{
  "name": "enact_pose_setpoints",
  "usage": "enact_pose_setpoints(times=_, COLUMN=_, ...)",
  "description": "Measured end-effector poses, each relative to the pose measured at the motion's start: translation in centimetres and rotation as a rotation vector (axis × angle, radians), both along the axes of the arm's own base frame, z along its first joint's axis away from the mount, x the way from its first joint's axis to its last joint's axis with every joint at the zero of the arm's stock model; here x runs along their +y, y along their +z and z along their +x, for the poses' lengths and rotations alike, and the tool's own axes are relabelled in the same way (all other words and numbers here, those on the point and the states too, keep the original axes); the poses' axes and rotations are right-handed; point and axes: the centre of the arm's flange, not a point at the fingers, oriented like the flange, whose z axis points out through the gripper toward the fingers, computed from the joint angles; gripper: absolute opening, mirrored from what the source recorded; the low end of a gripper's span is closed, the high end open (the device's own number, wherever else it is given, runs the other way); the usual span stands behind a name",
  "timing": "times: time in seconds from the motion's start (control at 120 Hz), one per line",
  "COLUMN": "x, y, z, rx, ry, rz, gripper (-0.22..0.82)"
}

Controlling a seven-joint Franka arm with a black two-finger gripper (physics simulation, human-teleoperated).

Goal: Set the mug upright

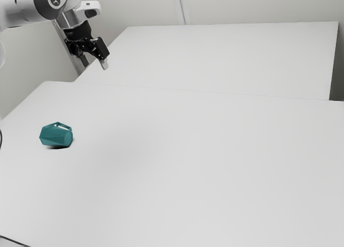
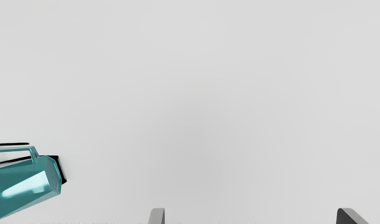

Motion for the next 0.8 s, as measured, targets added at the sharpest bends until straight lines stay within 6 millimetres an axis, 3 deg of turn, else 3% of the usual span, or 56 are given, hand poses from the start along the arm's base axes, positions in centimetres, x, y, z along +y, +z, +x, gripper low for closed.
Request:
enact_pose_setpoints(times=0.383, x=0.1, y=0.1, z=-0.1, rx=0.005, ry=0.009, rz=0.005, gripper=0.60)
enact_pose_setpoints(times=0.442, x=0.8, y=0.0, z=-0.2, rx=0.007, ry=0.024, rz=0.003, gripper=0.60)
enact_pose_setpoints(times=0.5, x=3.0, y=0.1, z=-0.7, rx=0.015, ry=0.065, rz=-0.018, gripper=0.60)
enact_pose_setpoints(times=0.633, x=10.2, y=0.1, z=-2.8, rx=0.019, ry=0.179, rz=-0.121, gripper=0.60)
enact_pose_setpoints(times=0.8, x=20.6, y=-1.5, z=-6.3, rx=0.003, ry=0.295, rz=-0.277, gripper=0.60)
